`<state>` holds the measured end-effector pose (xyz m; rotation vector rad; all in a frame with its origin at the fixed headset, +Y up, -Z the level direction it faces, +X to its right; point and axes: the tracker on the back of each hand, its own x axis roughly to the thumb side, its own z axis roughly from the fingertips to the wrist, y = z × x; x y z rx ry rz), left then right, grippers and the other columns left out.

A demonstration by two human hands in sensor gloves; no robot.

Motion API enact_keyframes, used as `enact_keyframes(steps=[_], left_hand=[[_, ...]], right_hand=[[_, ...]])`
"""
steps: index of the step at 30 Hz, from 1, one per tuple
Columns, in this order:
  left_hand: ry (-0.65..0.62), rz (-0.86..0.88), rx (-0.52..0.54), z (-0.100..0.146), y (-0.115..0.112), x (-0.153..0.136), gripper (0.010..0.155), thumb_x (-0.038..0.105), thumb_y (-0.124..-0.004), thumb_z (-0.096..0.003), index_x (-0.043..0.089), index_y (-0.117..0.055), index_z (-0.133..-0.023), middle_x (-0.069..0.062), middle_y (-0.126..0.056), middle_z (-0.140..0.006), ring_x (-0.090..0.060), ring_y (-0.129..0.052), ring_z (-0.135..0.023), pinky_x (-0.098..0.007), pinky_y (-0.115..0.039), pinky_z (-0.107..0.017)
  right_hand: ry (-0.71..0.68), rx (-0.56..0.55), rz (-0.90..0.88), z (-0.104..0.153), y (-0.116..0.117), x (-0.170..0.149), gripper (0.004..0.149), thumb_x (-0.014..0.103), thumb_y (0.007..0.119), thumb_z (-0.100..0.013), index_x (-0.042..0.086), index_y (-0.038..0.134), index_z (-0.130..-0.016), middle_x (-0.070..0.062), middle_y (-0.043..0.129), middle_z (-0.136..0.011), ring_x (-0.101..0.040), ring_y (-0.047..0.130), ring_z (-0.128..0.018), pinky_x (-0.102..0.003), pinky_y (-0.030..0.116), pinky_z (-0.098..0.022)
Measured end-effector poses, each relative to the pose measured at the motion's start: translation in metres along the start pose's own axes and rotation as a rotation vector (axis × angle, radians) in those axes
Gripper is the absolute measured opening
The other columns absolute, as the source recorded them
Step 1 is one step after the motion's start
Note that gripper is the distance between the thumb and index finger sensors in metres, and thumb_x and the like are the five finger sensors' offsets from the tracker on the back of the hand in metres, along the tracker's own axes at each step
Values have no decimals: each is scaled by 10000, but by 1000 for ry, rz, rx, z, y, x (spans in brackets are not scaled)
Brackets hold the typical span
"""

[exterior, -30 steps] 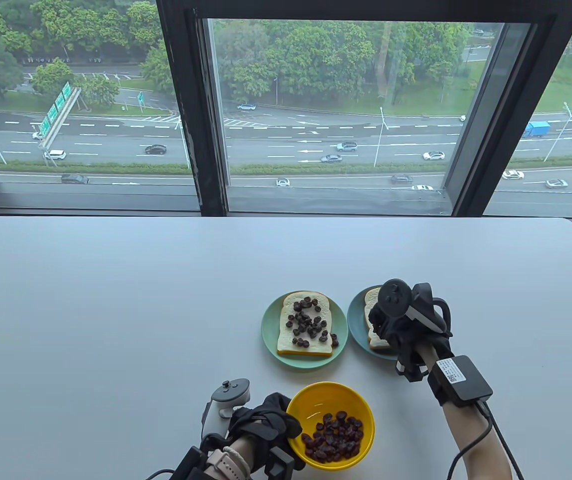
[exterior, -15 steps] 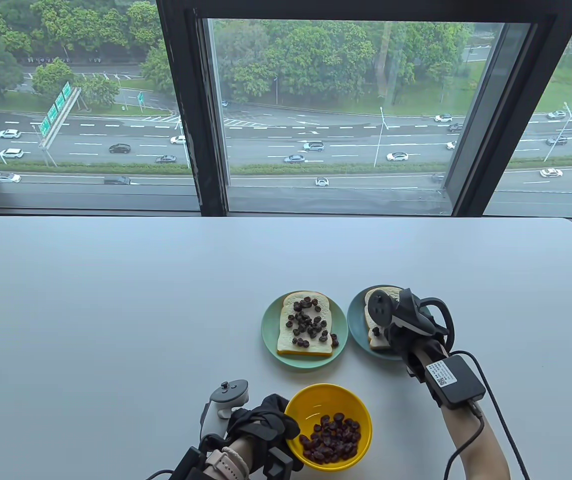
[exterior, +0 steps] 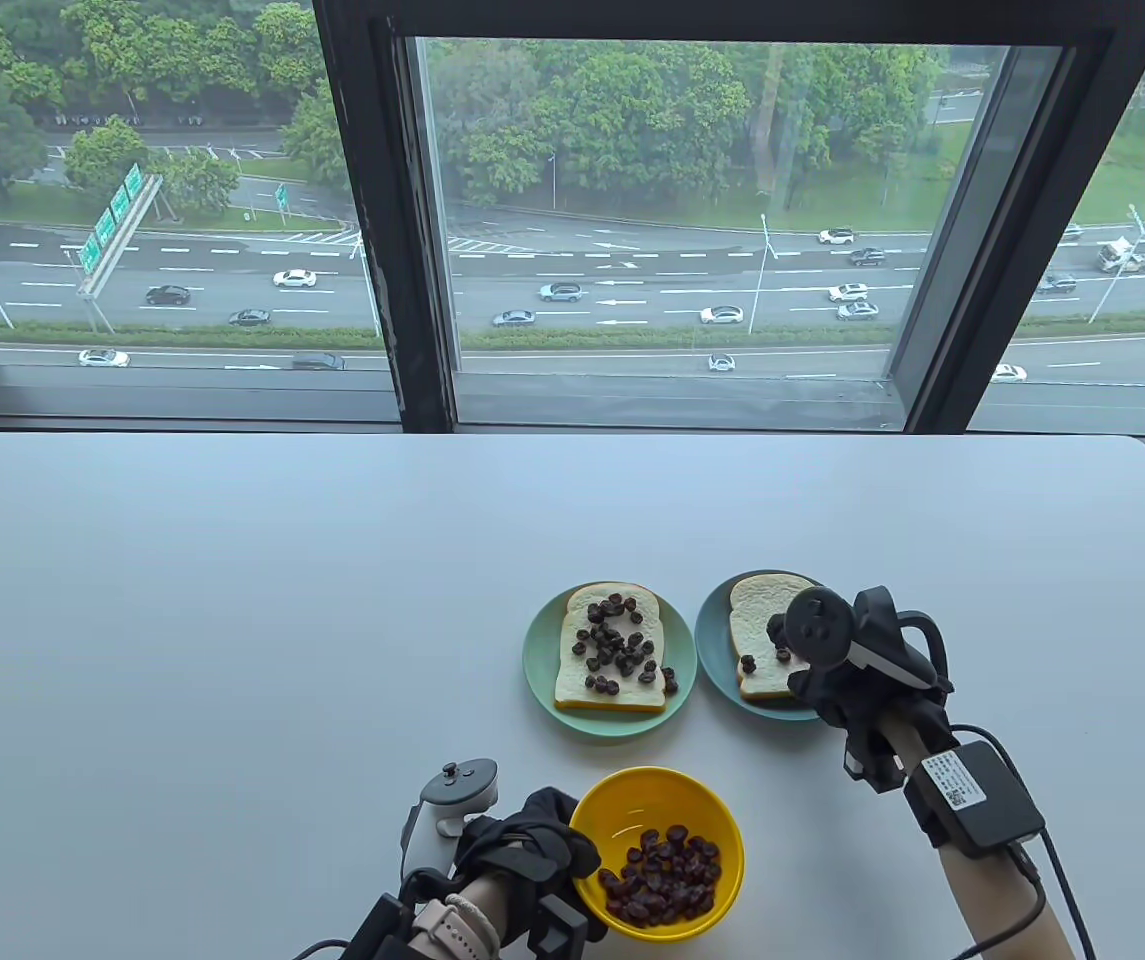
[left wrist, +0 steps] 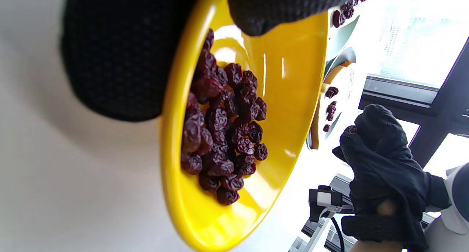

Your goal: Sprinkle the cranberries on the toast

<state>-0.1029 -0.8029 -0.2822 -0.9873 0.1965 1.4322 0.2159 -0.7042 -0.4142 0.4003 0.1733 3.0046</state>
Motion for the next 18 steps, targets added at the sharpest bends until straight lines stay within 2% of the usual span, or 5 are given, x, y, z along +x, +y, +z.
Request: enact_keyframes(steps=[6,11,13,16,18], left_hand=[[-21,4,17,3,-1,3,565,179,-752,-430,231,-413,-879,-179,-609,-724,-339,-766,-474,-393,-976,-226],[-41,4,11,6,-5,5,566,179,-753,-429,232,-413,-879,-179,-610,-724,-339,-766,-475,-394,-976,-226],[-52,6,12,8,-7,6,565,179,-753,-428,231,-415,-878,-178,-611,-724,-339,-766,-476,-394,-977,-225],[-67,12,7,11,-9,8,564,174,-755,-426,232,-419,-876,-178,-615,-723,-339,-770,-473,-395,-978,-223],[-78,31,16,13,-10,9,564,171,-759,-422,232,-425,-873,-177,-619,-720,-339,-774,-469,-394,-983,-220]], right_hand=[[-279,68,-156,46,-13,58,675,370,795,-340,302,502,-944,-94,553,-972,-311,761,-819,-301,871,-506],[-505,202,-290,77,-7,114,688,369,795,-345,292,484,-954,-111,533,-979,-332,743,-827,-307,861,-513],[-543,240,-204,84,2,132,698,371,796,-345,292,471,-957,-120,511,-986,-349,716,-841,-317,853,-521],[-547,236,48,91,17,147,742,413,798,-334,301,428,-968,-129,451,-1006,-384,647,-875,-350,827,-546],[-569,253,185,95,28,153,798,467,793,-319,310,374,-980,-137,400,-1019,-399,599,-892,-320,777,-578]])
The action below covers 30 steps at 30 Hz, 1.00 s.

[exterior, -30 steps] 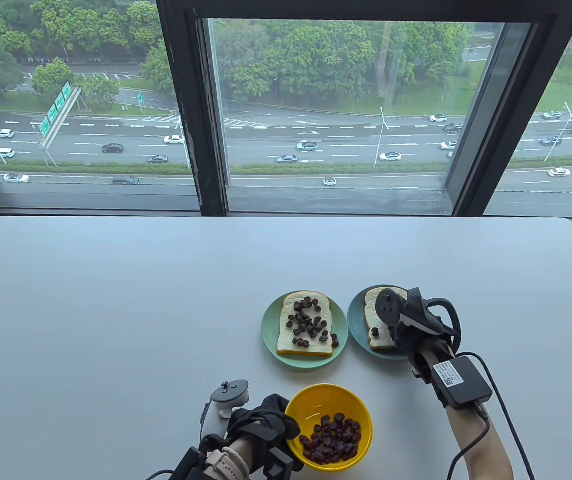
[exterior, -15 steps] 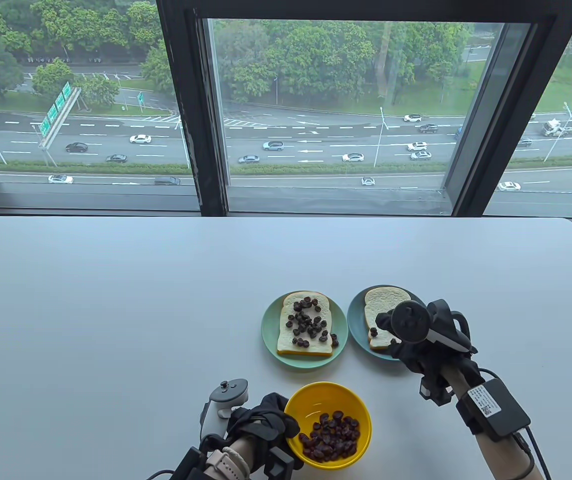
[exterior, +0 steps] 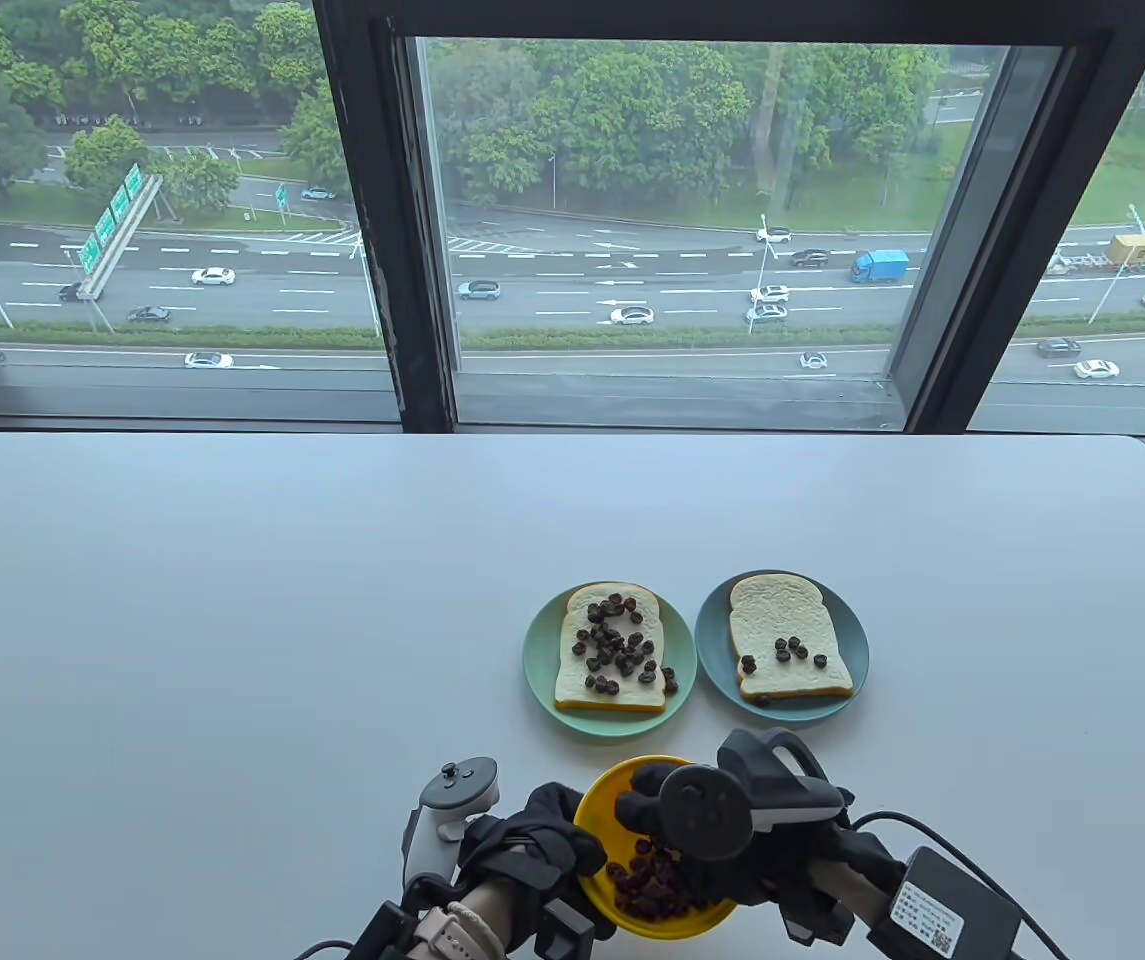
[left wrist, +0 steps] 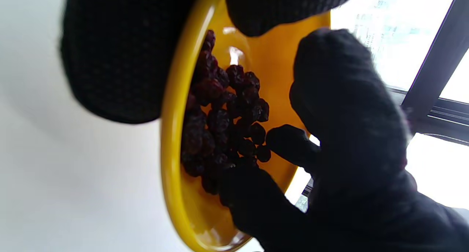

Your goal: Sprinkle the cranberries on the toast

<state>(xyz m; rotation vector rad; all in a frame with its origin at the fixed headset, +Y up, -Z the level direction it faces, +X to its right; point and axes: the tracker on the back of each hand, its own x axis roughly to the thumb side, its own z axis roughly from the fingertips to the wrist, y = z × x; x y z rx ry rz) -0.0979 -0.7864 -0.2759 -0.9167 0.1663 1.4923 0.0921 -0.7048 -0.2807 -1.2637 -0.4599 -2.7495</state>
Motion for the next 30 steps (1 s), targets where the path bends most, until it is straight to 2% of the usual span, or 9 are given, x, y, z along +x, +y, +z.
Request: enact_keyframes(steps=[3,6,9,13,17,19,21,24,30], left_hand=[[-2,-36,21,0,-2,0,566,156,-770,-416,231,-435,-867,-185,-616,-712,-351,-767,-463,-412,-982,-211],[9,-36,30,1,-4,-2,576,148,-776,-411,231,-431,-865,-191,-604,-712,-357,-758,-466,-421,-980,-219],[-1,-59,42,1,-4,-1,573,151,-776,-414,232,-429,-863,-192,-601,-710,-359,-756,-464,-423,-980,-221],[7,-50,30,2,-7,-3,570,144,-775,-414,236,-430,-858,-190,-600,-711,-360,-756,-466,-426,-981,-224],[14,-62,12,2,-12,-4,569,142,-776,-414,231,-431,-858,-192,-598,-711,-362,-754,-466,-430,-981,-225],[29,-60,0,2,-15,-6,569,141,-774,-414,233,-430,-857,-193,-597,-711,-362,-754,-467,-430,-980,-225],[42,-46,-9,1,-15,-8,569,146,-772,-415,235,-427,-858,-189,-598,-711,-357,-756,-467,-424,-982,-225],[54,-18,-16,-1,-14,-10,567,149,-769,-417,237,-425,-860,-185,-601,-714,-354,-757,-468,-420,-980,-225],[60,8,-22,-1,-12,-12,564,162,-762,-421,241,-422,-864,-174,-612,-718,-340,-768,-470,-402,-982,-223]], right_hand=[[-9,43,38,-5,11,9,823,467,784,-321,360,297,-975,-119,340,-1037,-432,549,-908,-361,741,-594],[2,61,77,-10,20,14,830,464,778,-315,357,281,-971,-80,327,-1042,-399,542,-919,-362,736,-595],[6,48,117,-13,25,19,785,446,776,-303,374,355,-963,-47,420,-1031,-344,591,-907,-369,740,-586],[11,32,180,-13,24,29,724,411,790,-294,327,465,-936,-57,500,-986,-319,675,-849,-347,810,-523],[4,-51,205,-12,26,36,614,361,812,-282,308,576,-846,-44,632,-884,-281,815,-686,-286,897,-408],[-22,-35,194,-11,28,38,579,342,819,-281,299,602,-816,-46,638,-867,-294,836,-625,-176,919,-324],[-29,-43,192,-9,28,38,532,330,830,-282,324,641,-778,-23,647,-859,-301,839,-599,-159,932,-324],[-29,-126,186,-7,24,37,405,291,844,-267,362,748,-654,29,728,-787,-287,883,-535,-153,965,-268],[-26,-160,186,-4,15,36,346,286,855,-264,367,799,-596,74,773,-736,-248,904,-542,-146,978,-266]])
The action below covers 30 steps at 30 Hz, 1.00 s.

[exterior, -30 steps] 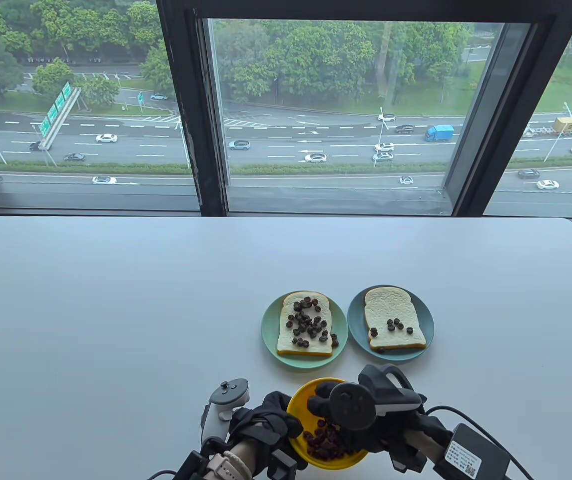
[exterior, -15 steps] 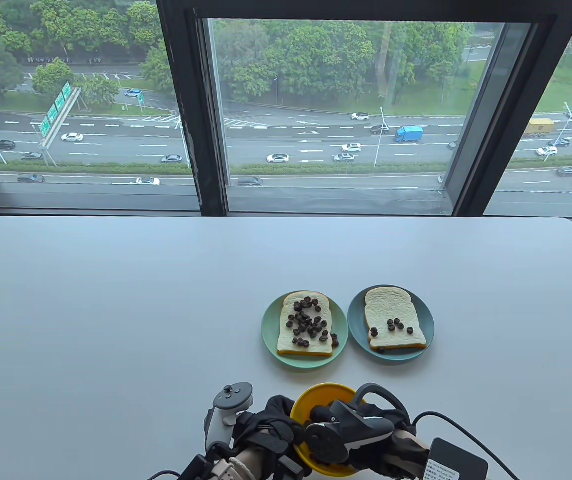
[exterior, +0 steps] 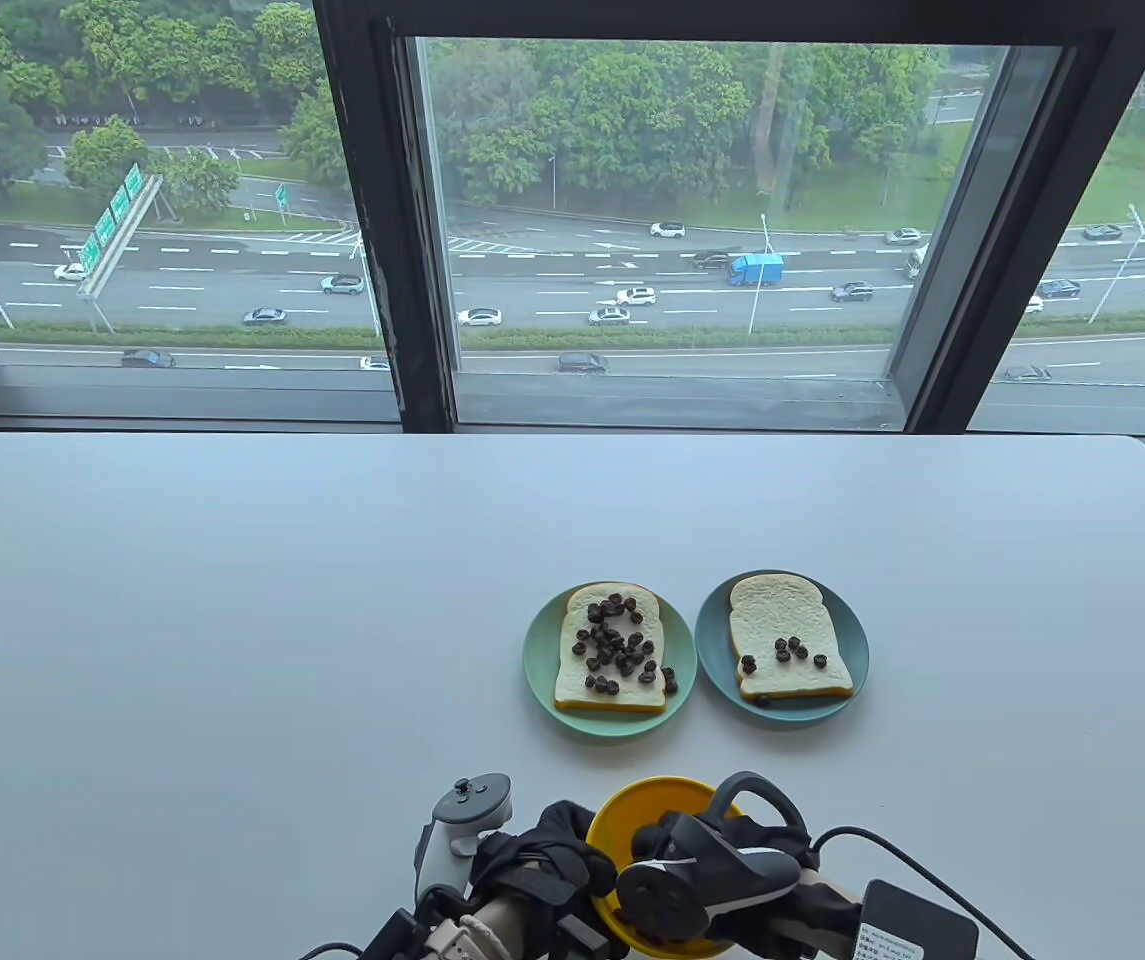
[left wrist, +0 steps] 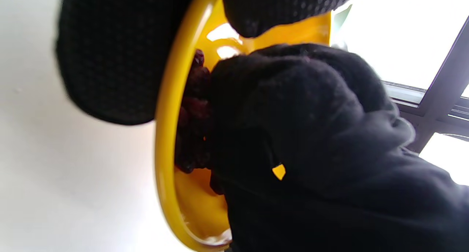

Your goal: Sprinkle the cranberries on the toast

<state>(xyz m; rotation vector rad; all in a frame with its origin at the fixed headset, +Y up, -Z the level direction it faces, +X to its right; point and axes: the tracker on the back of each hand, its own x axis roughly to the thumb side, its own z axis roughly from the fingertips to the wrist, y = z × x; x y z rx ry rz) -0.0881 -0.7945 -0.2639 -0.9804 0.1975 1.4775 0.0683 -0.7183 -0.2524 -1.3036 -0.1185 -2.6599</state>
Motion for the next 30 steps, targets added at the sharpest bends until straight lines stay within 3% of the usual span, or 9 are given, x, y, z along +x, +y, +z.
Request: enact_keyframes(steps=[6,12,16,20,24,30], left_hand=[[15,2,16,-1,5,-2,565,169,-757,-426,242,-412,-868,-171,-607,-723,-335,-766,-476,-395,-981,-230],[12,16,-16,-1,3,-1,566,172,-756,-428,239,-411,-871,-174,-606,-723,-336,-766,-475,-395,-979,-230],[6,20,-32,-3,3,0,567,173,-756,-427,240,-412,-871,-174,-608,-723,-336,-767,-475,-393,-980,-227],[23,27,-46,-4,4,-3,567,174,-755,-429,238,-409,-874,-176,-605,-724,-336,-765,-476,-394,-978,-229],[36,38,-58,-7,4,-4,568,175,-754,-430,238,-406,-875,-176,-603,-726,-337,-764,-478,-393,-979,-232],[29,36,-50,-6,8,-2,568,176,-753,-431,238,-405,-875,-175,-603,-726,-336,-764,-478,-393,-978,-232]], right_hand=[[-6,-89,-70,7,-18,-4,345,288,851,-268,373,794,-598,80,769,-738,-230,899,-553,-142,973,-273],[41,-135,-238,10,-32,-31,345,288,850,-270,368,794,-601,74,768,-739,-231,899,-550,-142,972,-270],[116,-164,-373,11,-39,-68,345,288,851,-270,365,796,-602,70,770,-738,-232,901,-548,-140,972,-267],[274,-210,-431,5,-44,-125,345,287,851,-273,362,795,-605,66,771,-738,-235,899,-549,-143,970,-269],[499,-202,-435,-11,-29,-190,344,288,850,-273,362,795,-605,66,770,-738,-233,898,-550,-142,969,-269],[788,-138,-411,-39,22,-261,343,289,848,-277,365,791,-607,70,763,-744,-231,895,-555,-143,966,-277]])
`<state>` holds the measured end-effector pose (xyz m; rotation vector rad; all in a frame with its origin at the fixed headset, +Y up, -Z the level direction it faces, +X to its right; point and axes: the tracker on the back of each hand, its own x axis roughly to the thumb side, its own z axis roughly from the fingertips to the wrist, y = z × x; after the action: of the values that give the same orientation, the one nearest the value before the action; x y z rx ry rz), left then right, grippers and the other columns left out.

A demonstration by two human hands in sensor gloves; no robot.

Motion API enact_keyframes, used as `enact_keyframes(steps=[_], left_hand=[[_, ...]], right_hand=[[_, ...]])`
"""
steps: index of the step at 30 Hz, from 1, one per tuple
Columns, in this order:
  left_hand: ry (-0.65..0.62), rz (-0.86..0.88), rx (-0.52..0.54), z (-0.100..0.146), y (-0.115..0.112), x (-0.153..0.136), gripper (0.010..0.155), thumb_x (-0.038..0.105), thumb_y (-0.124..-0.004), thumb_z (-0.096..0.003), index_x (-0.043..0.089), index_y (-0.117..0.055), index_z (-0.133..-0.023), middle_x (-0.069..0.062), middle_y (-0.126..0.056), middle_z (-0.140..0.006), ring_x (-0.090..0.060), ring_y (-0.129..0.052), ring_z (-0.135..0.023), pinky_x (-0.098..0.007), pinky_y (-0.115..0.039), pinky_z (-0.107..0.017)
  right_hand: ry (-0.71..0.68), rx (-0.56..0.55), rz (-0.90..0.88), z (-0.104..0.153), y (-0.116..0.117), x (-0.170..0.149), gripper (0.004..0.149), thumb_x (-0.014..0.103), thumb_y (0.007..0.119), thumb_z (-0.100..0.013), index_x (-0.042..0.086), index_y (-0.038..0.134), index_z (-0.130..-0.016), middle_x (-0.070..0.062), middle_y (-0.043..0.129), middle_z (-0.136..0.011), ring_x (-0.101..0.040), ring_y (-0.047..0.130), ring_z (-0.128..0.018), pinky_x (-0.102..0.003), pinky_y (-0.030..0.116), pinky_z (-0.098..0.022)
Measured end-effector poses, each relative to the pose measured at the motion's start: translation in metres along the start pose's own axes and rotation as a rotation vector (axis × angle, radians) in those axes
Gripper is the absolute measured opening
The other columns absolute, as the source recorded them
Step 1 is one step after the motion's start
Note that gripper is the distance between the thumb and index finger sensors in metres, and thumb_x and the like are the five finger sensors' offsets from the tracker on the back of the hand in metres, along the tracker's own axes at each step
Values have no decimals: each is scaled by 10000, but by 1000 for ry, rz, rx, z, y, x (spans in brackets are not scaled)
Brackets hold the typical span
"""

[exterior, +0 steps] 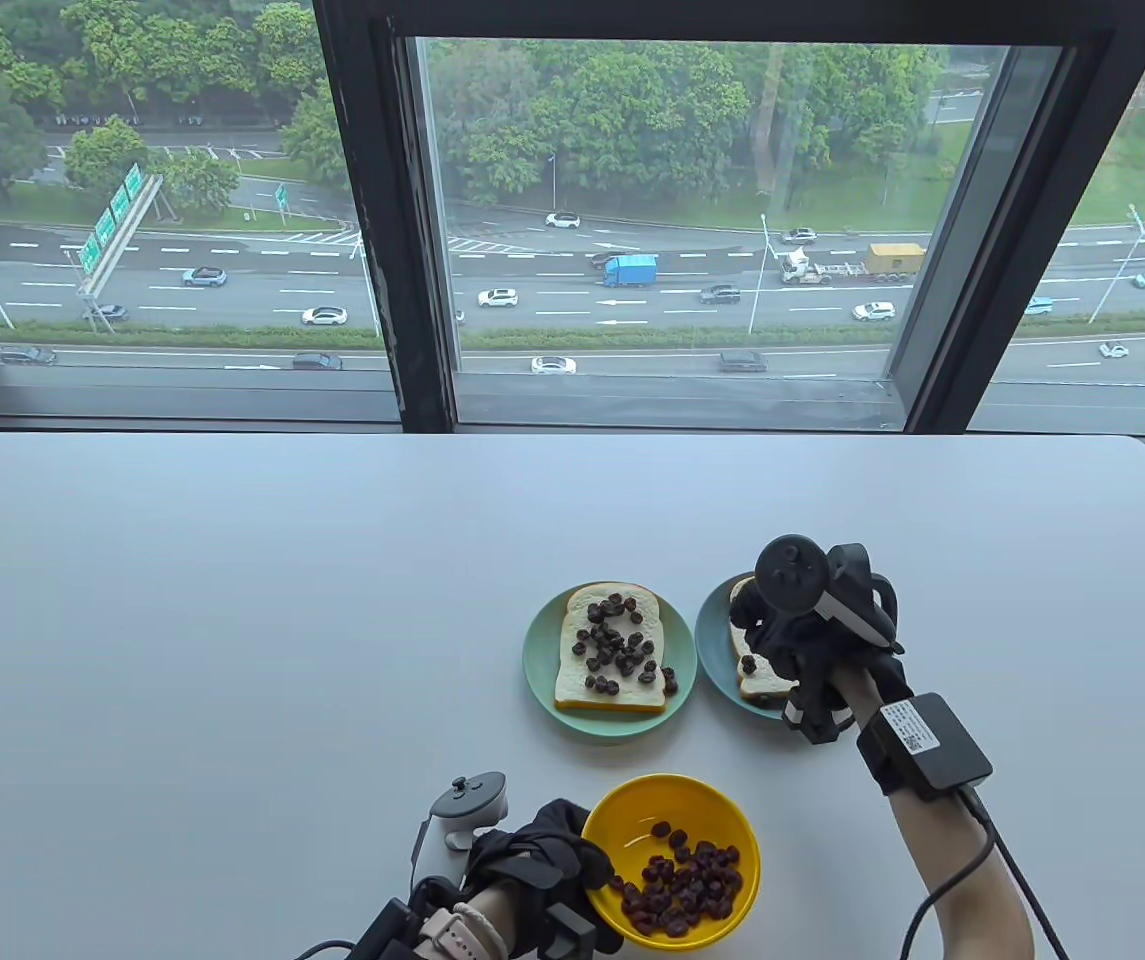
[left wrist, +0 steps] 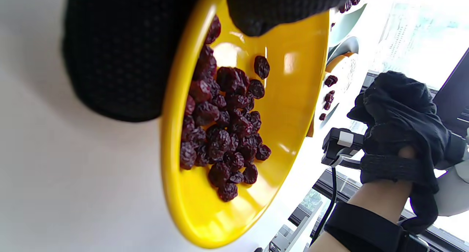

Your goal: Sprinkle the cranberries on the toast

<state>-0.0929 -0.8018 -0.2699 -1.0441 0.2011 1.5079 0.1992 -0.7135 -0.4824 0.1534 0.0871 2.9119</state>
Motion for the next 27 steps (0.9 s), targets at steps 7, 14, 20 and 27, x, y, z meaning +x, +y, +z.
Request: enact_keyframes(steps=[7,14,20,27], left_hand=[[14,15,-2,-2,5,-1,568,177,-752,-434,239,-400,-876,-175,-599,-728,-336,-761,-482,-394,-977,-237],[27,19,-1,0,4,-1,568,176,-751,-434,238,-401,-876,-176,-599,-728,-337,-760,-482,-395,-976,-237],[29,20,5,0,4,-1,569,177,-751,-434,239,-399,-877,-176,-598,-728,-337,-760,-482,-394,-976,-237],[15,-3,11,1,2,1,568,177,-751,-434,238,-401,-877,-176,-598,-728,-338,-760,-481,-395,-975,-236]], right_hand=[[136,4,66,-30,27,-17,333,304,830,-310,378,774,-630,72,758,-757,-202,887,-563,-153,927,-297],[99,36,137,-25,26,-14,366,344,771,-348,373,745,-711,56,743,-799,-185,880,-588,-197,902,-321],[49,1,13,-11,17,-24,406,344,747,-362,341,729,-767,11,736,-837,-224,887,-630,-231,906,-326],[1,-45,-19,21,-6,-31,444,353,737,-368,318,704,-809,-18,719,-862,-254,878,-668,-265,910,-355]])
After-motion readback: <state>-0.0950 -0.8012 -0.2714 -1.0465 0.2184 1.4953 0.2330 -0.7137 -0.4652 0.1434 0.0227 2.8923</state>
